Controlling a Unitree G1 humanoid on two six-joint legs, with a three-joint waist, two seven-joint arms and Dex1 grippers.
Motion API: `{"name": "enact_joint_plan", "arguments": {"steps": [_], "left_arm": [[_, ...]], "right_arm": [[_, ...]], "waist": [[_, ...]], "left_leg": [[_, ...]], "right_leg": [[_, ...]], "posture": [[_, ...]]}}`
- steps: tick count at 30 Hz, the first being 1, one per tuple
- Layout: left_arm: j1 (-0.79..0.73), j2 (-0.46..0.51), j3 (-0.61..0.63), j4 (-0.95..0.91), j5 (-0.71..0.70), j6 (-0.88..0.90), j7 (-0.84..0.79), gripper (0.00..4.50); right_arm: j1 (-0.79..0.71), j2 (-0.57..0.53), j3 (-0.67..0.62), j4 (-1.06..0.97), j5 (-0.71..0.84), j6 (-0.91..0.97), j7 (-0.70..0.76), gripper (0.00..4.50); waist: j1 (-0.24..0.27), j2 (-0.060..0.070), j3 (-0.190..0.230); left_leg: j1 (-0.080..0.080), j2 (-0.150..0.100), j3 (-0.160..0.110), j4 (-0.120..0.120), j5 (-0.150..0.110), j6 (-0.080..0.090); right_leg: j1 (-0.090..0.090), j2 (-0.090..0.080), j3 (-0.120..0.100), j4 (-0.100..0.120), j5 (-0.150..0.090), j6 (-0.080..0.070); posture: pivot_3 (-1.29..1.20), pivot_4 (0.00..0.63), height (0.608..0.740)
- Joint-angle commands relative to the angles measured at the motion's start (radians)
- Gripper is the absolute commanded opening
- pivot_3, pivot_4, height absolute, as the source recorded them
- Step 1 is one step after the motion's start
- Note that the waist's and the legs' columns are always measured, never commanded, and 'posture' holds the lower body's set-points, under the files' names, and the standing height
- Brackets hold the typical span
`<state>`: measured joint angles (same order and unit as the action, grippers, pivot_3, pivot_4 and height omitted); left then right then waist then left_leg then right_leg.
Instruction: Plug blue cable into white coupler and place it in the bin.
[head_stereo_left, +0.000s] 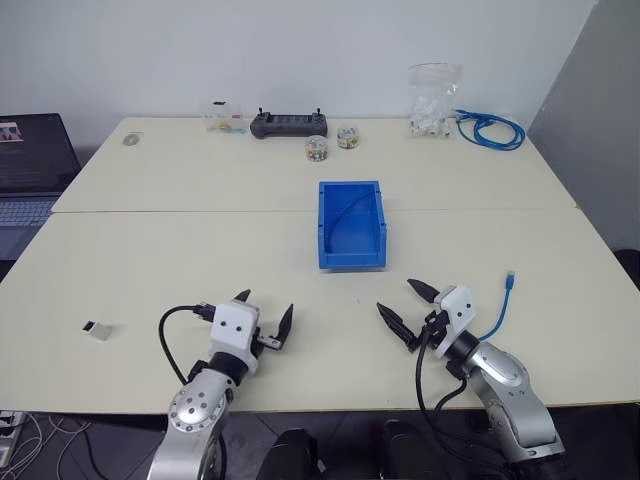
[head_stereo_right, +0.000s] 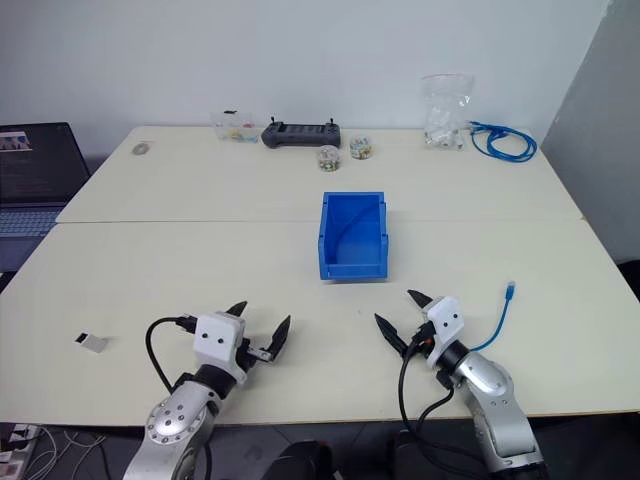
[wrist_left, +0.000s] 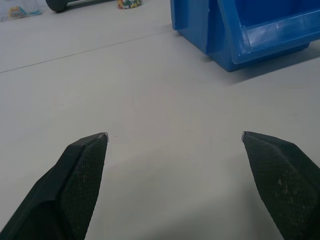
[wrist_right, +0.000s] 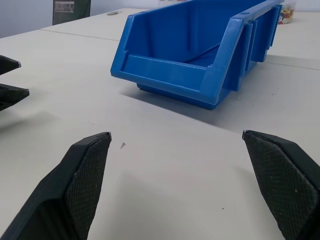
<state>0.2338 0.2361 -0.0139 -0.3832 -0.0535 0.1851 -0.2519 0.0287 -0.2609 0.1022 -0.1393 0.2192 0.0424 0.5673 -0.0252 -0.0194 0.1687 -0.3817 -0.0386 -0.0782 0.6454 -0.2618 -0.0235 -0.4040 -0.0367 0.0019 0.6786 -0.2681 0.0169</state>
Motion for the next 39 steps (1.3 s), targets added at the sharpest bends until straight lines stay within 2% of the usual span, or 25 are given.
{"name": "enact_joint_plan", "arguments": {"steps": [1, 8, 16, 25, 29, 33, 39], "left_arm": [[0.002, -0.006, 0.001, -0.05, 0.006, -0.017, 0.013, 4.5], [0.017, 0.0, 0.003, -0.065, 0.019, -0.002, 0.016, 4.5], [0.015, 0.01, 0.005, -0.05, 0.069, -0.085, 0.038, 4.5], [0.001, 0.009, 0.035, -0.035, 0.009, -0.09, 0.004, 4.5], [-0.008, 0.048, 0.053, -0.053, -0.108, -0.058, -0.109, 4.5], [-0.086, 0.098, 0.048, -0.058, -0.184, -0.019, -0.204, 4.5], [-0.27, 0.216, -0.09, -0.024, -0.24, 0.017, -0.461, 4.5]], "right_arm": [[-0.005, 0.002, 0.007, -0.037, 0.003, -0.012, 0.003, 4.46], [-0.007, 0.003, 0.011, -0.034, 0.003, -0.013, 0.005, 4.46], [-0.01, 0.003, 0.013, -0.029, 0.004, -0.016, 0.006, 4.46], [-0.006, 0.0, 0.011, -0.034, 0.004, -0.015, 0.005, 4.46], [0.003, -0.003, 0.007, -0.053, -0.001, -0.015, -0.004, 4.46], [0.037, -0.017, -0.007, -0.113, -0.011, -0.018, -0.023, 4.46], [0.177, -0.062, -0.104, -0.331, -0.015, 0.026, -0.102, 4.46]], "waist": [[0.0, 0.0, 0.0], [0.0, 0.0, 0.0], [0.0, 0.0, 0.0], [0.0, 0.0, 0.0], [0.0, 0.0, 0.0], [0.001, 0.0, 0.0], [0.006, -0.001, 0.0]], "left_leg": [[0.0, 0.0, 0.0, 0.0, 0.0, 0.0], [0.0, 0.0, 0.0, 0.0, 0.0, 0.0], [0.0, 0.0, 0.0, 0.0, 0.0, 0.0], [0.0, 0.0, 0.0, 0.0, 0.0, 0.0], [0.0, 0.0, 0.0, 0.0, 0.0, 0.0], [0.0, 0.0, 0.0, 0.0, 0.0, 0.0], [-0.001, -0.001, 0.0, 0.0, 0.0, 0.0]], "right_leg": [[0.0, 0.0, 0.0, 0.0, 0.0, 0.0], [0.0, 0.0, 0.0, 0.0, 0.0, 0.0], [0.0, 0.0, 0.0, 0.0, 0.0, 0.0], [0.0, 0.0, 0.0, 0.0, 0.0, 0.0], [0.0, 0.0, 0.0, 0.0, 0.0, 0.0], [0.0, 0.0, 0.0, 0.0, 0.0, 0.0], [0.0, 0.0, 0.0, 0.0, 0.0, 0.0]], "posture": [[0.0, 0.15, 0.74], [0.0, 0.15, 0.74], [0.0, 0.15, 0.74], [0.0, 0.15, 0.74], [0.0, 0.15, 0.74], [0.0, 0.15, 0.74], [0.0, 0.15, 0.74]]}}
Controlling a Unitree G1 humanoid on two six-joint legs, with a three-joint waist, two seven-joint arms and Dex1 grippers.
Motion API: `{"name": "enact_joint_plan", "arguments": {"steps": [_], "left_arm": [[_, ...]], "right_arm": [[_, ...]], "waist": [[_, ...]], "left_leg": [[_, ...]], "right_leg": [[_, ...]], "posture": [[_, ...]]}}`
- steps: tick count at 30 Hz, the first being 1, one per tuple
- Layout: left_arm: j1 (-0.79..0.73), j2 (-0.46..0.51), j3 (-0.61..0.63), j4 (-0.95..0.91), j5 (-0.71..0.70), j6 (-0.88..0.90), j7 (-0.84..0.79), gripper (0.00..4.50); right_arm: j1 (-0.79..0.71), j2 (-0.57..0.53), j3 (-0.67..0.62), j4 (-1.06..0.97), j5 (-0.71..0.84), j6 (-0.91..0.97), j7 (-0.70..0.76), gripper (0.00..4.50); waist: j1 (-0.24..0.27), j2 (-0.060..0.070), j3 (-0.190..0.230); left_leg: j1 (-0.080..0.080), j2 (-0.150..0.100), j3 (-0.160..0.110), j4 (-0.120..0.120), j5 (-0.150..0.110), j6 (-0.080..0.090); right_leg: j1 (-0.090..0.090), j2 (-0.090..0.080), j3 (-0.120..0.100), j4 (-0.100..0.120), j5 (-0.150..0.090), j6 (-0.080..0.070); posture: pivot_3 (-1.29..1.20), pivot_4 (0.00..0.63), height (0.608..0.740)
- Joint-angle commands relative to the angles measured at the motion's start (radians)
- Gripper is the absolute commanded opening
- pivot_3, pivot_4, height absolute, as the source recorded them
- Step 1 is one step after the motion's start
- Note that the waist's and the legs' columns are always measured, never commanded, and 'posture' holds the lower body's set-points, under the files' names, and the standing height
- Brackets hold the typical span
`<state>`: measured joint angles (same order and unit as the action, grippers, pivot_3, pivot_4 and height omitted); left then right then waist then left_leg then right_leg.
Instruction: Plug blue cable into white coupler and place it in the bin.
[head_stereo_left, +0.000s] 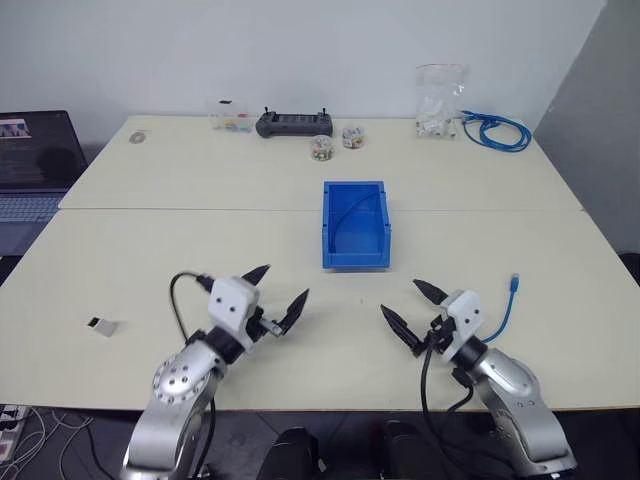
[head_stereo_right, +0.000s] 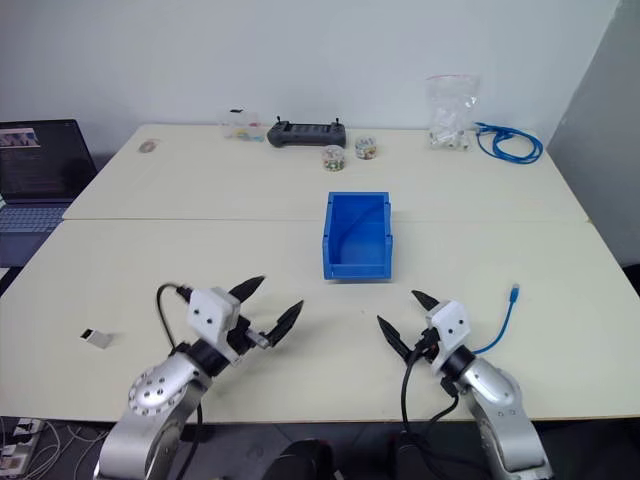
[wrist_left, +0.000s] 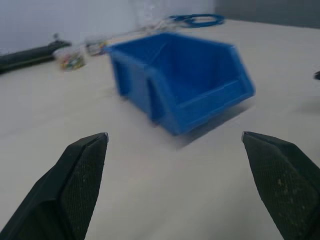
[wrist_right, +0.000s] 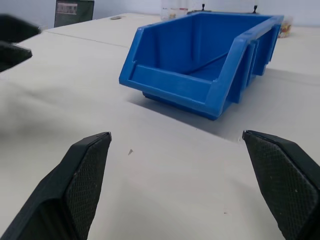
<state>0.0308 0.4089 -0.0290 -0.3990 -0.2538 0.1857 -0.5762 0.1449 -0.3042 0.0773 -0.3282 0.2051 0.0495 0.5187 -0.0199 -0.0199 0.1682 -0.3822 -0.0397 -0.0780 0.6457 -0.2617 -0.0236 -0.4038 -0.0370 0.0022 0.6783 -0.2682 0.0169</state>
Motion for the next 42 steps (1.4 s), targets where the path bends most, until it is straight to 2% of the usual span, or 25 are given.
{"name": "enact_joint_plan", "arguments": {"steps": [1, 5, 10, 17, 24, 28, 42], "left_arm": [[-0.095, 0.06, -0.098, 0.0, -0.062, 0.036, -0.186, 4.5], [-0.204, 0.112, -0.154, 0.035, -0.145, 0.116, -0.351, 4.5], [-0.318, 0.151, -0.194, 0.113, -0.149, 0.121, -0.486, 4.5], [-0.377, 0.123, -0.216, 0.212, -0.105, 0.051, -0.529, 4.5], [-0.356, 0.115, -0.226, 0.218, -0.079, 0.018, -0.533, 4.5], [-0.348, 0.112, -0.228, 0.21, -0.067, 0.014, -0.524, 4.5], [-0.357, 0.102, -0.231, 0.198, -0.047, 0.02, -0.505, 4.5]], "right_arm": [[0.088, -0.022, -0.106, -0.177, 0.0, 0.033, -0.073, 4.46], [0.19, -0.007, -0.219, -0.284, 0.014, 0.145, -0.174, 4.46], [0.258, 0.041, -0.324, -0.344, -0.01, 0.342, -0.329, 4.46], [0.095, 0.032, -0.363, -0.294, 0.004, 0.628, -0.42, 4.46], [-0.059, 0.031, -0.381, -0.208, 0.027, 0.784, -0.44, 4.46], [-0.096, 0.031, -0.388, -0.177, 0.021, 0.823, -0.451, 3.81], [-0.145, 0.04, -0.427, -0.117, 0.027, 0.828, -0.456, 0.2]], "waist": [[0.002, 0.0, 0.0], [-0.001, 0.0, 0.0], [-0.007, 0.0, 0.0], [-0.01, 0.001, 0.0], [-0.007, 0.001, 0.0], [-0.007, 0.001, 0.0], [-0.008, 0.001, -0.001]], "left_leg": [[0.0, 0.0, 0.0, 0.0, 0.0, 0.0], [0.001, 0.001, 0.001, 0.0, 0.0, 0.0], [0.001, 0.002, 0.0, -0.001, 0.0, 0.0], [0.002, 0.002, 0.002, 0.0, 0.0, 0.0], [0.001, 0.001, 0.002, 0.0, 0.0, 0.0], [0.001, 0.001, 0.002, -0.001, 0.0, 0.0], [0.001, 0.001, 0.002, 0.0, 0.0, 0.0]], "right_leg": [[0.0, 0.0, 0.0, 0.0, 0.0, 0.0], [0.0, 0.0, 0.001, 0.0, 0.0, 0.0], [0.0, 0.002, 0.0, 0.001, 0.0, 0.0], [-0.001, 0.002, 0.003, 0.001, 0.0, 0.0], [-0.001, 0.002, 0.003, 0.001, 0.0, 0.0], [-0.001, 0.002, 0.003, 0.001, 0.0, 0.0], [-0.001, 0.002, 0.003, 0.001, 0.0, 0.0]], "posture": [[0.0, 0.15, 0.74], [0.0, 0.15, 0.74], [0.0, 0.15, 0.74], [0.0, 0.15, 0.74], [0.0, 0.15, 0.74], [0.0, 0.15, 0.74], [0.0, 0.15, 0.74]]}}
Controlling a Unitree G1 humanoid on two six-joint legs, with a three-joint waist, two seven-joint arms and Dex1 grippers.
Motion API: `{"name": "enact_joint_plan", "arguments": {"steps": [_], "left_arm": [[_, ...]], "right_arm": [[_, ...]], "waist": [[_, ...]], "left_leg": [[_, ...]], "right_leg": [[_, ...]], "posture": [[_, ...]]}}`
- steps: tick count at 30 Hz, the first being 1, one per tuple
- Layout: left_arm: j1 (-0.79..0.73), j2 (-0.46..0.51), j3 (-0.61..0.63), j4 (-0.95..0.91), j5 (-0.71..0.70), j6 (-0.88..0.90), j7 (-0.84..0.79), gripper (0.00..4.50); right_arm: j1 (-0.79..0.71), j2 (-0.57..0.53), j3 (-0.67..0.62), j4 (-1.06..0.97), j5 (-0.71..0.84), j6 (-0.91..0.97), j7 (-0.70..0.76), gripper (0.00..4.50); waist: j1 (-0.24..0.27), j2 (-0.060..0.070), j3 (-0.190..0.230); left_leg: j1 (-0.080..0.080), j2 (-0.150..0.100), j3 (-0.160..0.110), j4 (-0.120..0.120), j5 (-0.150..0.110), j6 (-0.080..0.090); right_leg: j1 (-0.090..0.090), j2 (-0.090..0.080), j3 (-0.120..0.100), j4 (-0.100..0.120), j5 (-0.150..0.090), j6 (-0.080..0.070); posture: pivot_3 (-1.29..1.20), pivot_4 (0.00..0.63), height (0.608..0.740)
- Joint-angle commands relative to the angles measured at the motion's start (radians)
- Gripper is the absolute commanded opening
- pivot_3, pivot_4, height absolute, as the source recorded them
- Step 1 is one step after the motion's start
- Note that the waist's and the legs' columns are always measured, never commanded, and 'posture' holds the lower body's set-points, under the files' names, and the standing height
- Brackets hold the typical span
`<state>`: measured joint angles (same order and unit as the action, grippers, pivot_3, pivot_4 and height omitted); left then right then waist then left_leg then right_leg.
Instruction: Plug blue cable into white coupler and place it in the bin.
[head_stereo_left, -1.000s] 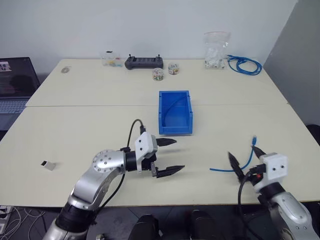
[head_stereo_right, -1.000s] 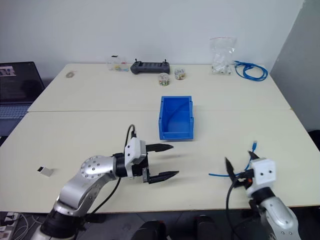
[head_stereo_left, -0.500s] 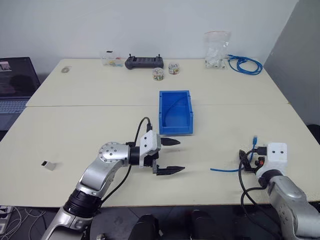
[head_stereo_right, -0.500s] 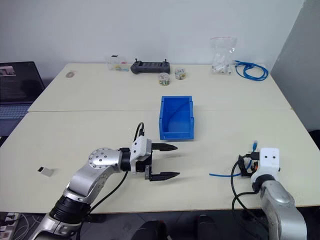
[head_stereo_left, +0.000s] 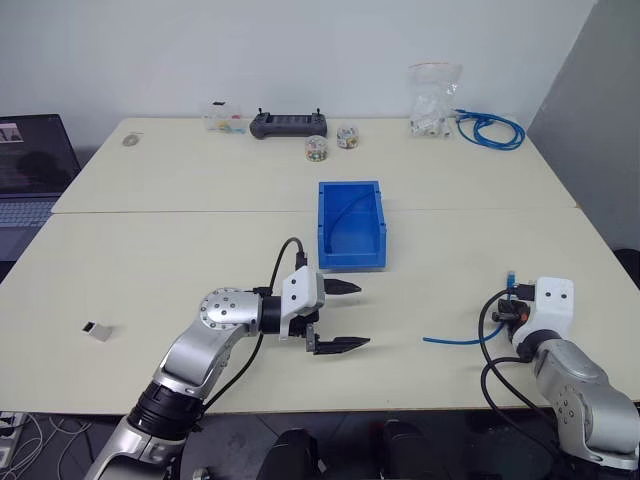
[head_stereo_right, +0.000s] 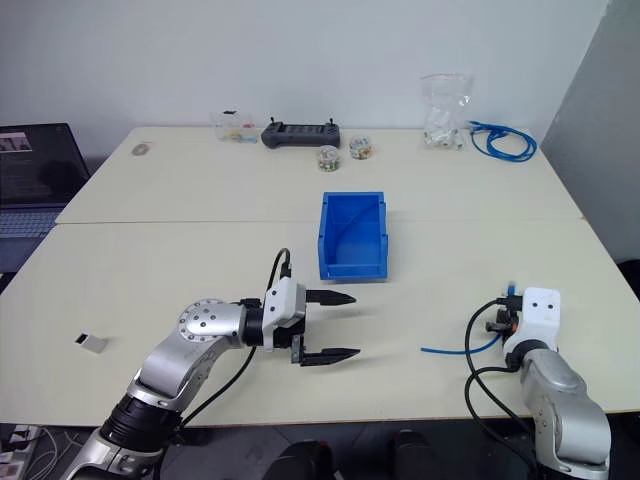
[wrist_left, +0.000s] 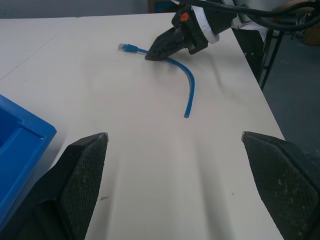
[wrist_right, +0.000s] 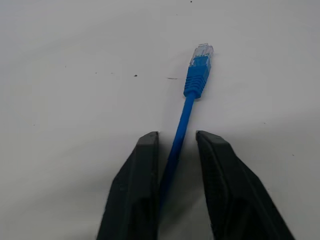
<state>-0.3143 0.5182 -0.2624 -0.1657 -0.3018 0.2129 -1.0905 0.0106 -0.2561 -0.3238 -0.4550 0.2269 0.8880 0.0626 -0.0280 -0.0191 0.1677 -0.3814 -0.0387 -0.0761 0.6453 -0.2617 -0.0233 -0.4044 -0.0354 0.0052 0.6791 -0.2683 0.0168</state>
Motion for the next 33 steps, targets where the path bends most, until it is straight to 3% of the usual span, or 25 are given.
{"name": "enact_joint_plan", "arguments": {"steps": [1, 7, 12, 15, 19, 22, 26, 33], "left_arm": [[-0.011, -0.007, 0.004, -0.035, 0.001, -0.009, 0.011, 4.5], [0.001, 0.0, 0.018, -0.031, 0.005, 0.005, 0.036, 4.5], [0.038, 0.068, 0.051, -0.029, 0.003, -0.013, 0.013, 4.5], [0.065, 0.122, 0.084, -0.022, 0.007, -0.028, 0.0, 4.5], [0.107, 0.145, 0.124, -0.038, 0.004, -0.038, 0.024, 4.5], [0.149, 0.168, 0.156, -0.053, 0.014, -0.047, 0.035, 4.5], [0.246, 0.237, 0.225, -0.06, 0.035, -0.08, 0.044, 4.5], [0.407, 0.31, 0.305, -0.102, 0.056, -0.111, 0.053, 4.5]], "right_arm": [[-0.017, -0.011, -0.03, 0.015, 0.008, -0.014, 0.004, 0.02], [-0.025, -0.104, -0.016, 0.032, 0.011, -0.082, 0.108, 0.0], [-0.015, -0.38, -0.018, 0.039, 0.08, -0.251, 0.472, 0.0], [-0.044, -0.549, -0.005, -0.009, 0.221, -0.272, 0.762, 0.0], [-0.105, -0.661, 0.127, -0.068, 0.298, -0.249, 0.931, 0.0], [-0.188, -0.668, 0.3, -0.075, 0.254, -0.276, 0.995, 0.0], [-0.397, -0.567, 0.635, 0.047, 0.079, -0.356, 1.073, 0.0], [-0.659, -0.339, 0.888, 0.419, -0.113, -0.499, 1.135, 0.0]], "waist": [[0.0, 0.0, 0.0], [-0.001, 0.0, 0.0], [-0.005, 0.001, 0.001], [-0.006, 0.0, 0.002], [-0.005, -0.001, 0.002], [-0.001, -0.004, 0.004], [-0.008, -0.007, 0.006], [0.001, -0.008, 0.009]], "left_leg": [[0.0, 0.0, 0.0, 0.0, 0.0, 0.0], [0.0, 0.0, 0.0, 0.0, 0.0, 0.0], [0.001, 0.0, 0.001, 0.0, 0.0, 0.0], [0.001, 0.002, 0.001, 0.0, 0.0, 0.001], [0.001, 0.004, 0.001, 0.0, 0.0, 0.001], [0.0, 0.004, 0.0, 0.0, 0.0, 0.001], [0.001, 0.005, 0.001, 0.0, 0.0, 0.0], [-0.001, 0.006, 0.001, 0.0, 0.0, 0.0]], "right_leg": [[0.0, 0.0, 0.0, 0.0, 0.0, 0.0], [0.0, 0.0, 0.0, 0.0, 0.0, 0.0], [0.0, 0.0, 0.001, 0.0, 0.0, 0.0], [0.0, 0.002, 0.0, 0.0, 0.0, 0.0], [0.001, 0.003, -0.001, -0.001, 0.0, 0.0], [0.001, 0.003, -0.001, -0.002, 0.0, 0.0], [0.0, 0.004, 0.0, -0.002, 0.0, 0.0], [-0.001, 0.004, -0.001, -0.004, 0.003, -0.005]], "posture": [[0.0, 0.15, 0.74], [0.0, 0.15, 0.74], [0.0, 0.15, 0.74], [0.0, 0.15, 0.74], [0.0, 0.15, 0.74], [0.0, 0.15, 0.74], [0.0, 0.15, 0.74], [0.0, 0.15, 0.74]]}}
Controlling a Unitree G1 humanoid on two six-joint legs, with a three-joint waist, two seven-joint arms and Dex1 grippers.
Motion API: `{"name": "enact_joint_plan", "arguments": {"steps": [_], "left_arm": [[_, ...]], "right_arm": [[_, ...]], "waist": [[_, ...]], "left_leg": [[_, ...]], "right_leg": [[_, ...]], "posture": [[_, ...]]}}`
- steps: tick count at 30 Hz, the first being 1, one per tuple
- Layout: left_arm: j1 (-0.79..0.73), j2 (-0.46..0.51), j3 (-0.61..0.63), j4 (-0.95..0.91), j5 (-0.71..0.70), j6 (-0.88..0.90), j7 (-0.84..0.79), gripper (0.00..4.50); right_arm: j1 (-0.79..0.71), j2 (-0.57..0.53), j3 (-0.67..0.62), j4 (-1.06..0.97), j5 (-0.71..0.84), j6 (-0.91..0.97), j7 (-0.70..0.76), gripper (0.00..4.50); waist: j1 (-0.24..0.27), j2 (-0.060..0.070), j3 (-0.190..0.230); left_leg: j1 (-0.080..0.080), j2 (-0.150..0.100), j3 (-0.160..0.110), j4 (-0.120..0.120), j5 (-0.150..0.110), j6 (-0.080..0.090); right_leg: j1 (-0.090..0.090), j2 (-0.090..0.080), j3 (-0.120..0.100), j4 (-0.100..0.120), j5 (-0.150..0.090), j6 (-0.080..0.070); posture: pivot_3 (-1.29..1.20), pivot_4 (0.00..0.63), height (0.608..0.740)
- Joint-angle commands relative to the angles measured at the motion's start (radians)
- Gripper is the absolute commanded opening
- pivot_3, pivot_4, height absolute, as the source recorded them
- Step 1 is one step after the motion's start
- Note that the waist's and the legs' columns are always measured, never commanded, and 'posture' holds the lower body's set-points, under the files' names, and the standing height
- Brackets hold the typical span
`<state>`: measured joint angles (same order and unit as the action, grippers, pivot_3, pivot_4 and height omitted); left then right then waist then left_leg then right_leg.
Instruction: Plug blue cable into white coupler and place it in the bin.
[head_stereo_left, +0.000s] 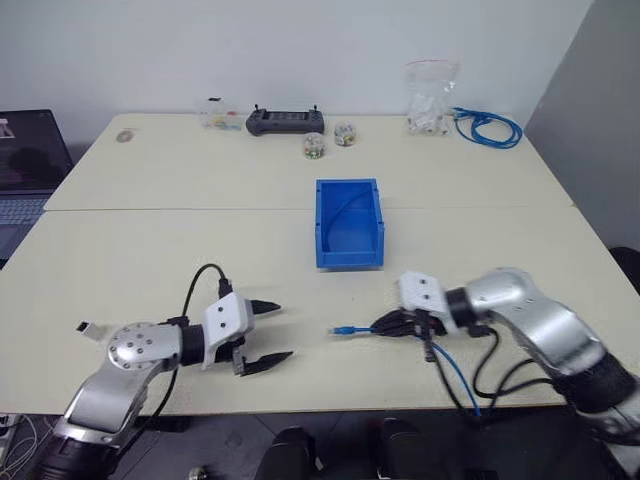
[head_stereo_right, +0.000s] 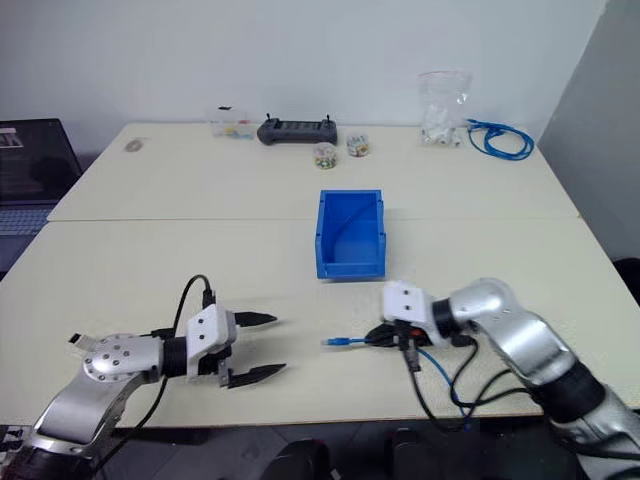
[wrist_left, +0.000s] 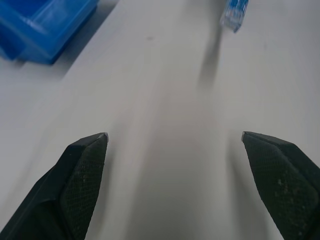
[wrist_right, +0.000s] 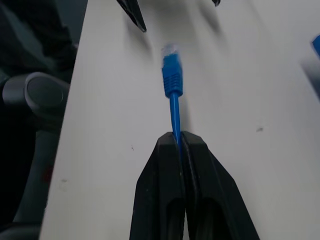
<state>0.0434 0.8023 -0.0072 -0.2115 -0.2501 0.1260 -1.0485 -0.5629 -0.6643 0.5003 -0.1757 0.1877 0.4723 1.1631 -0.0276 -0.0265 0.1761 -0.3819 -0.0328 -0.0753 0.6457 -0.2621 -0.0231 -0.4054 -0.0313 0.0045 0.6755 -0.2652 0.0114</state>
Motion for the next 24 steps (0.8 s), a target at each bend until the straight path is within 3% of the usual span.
{"name": "enact_joint_plan", "arguments": {"steps": [1, 9, 15, 21, 24], "left_arm": [[0.069, 0.03, 0.059, -0.065, 0.006, -0.027, 0.014, 4.5], [0.102, 0.032, 0.075, -0.088, 0.017, -0.026, 0.04, 4.5], [0.047, 0.023, 0.043, -0.054, 0.025, -0.029, 0.033, 4.5], [-0.025, 0.002, -0.009, 0.012, 0.048, -0.059, 0.014, 4.5], [-0.066, -0.024, -0.05, 0.044, 0.058, -0.072, 0.004, 4.5]], "right_arm": [[-0.11, 0.094, 0.087, 0.182, -0.093, -0.102, 0.049, 0.0], [-0.208, 0.259, 0.129, 0.409, -0.179, -0.151, 0.052, 0.0], [-0.235, 0.303, 0.088, 0.453, -0.174, -0.137, 0.066, 1.29], [-0.193, 0.264, -0.017, 0.256, -0.068, -0.019, 0.086, 2.77], [-0.125, 0.225, -0.059, 0.098, -0.032, 0.052, 0.056, 2.77]], "waist": [[0.001, -0.001, 0.001], [0.001, 0.0, 0.001], [-0.002, 0.0, 0.001], [-0.001, 0.0, 0.002], [0.0, 0.0, 0.001]], "left_leg": [[0.0, 0.0, 0.0, 0.0, 0.0, 0.0], [0.0, 0.0, -0.001, 0.0, 0.0, 0.0], [0.001, 0.001, -0.001, 0.0, 0.0, 0.0], [0.0, 0.001, -0.002, 0.0, 0.0, 0.0], [-0.001, 0.001, -0.003, 0.0, 0.0, -0.001]], "right_leg": [[0.0, 0.0, 0.0, -0.001, 0.0, 0.0], [0.0, -0.001, -0.002, 0.0, 0.002, -0.003], [0.0, 0.0, -0.003, 0.002, 0.002, -0.004], [-0.001, 0.0, -0.003, 0.002, 0.002, -0.004], [-0.001, 0.0, -0.005, 0.002, 0.002, -0.004]], "posture": [[0.0, 0.15, 0.74], [0.0, 0.15, 0.74], [0.0, 0.15, 0.74], [0.0, 0.15, 0.74], [0.0, 0.15, 0.74]]}}
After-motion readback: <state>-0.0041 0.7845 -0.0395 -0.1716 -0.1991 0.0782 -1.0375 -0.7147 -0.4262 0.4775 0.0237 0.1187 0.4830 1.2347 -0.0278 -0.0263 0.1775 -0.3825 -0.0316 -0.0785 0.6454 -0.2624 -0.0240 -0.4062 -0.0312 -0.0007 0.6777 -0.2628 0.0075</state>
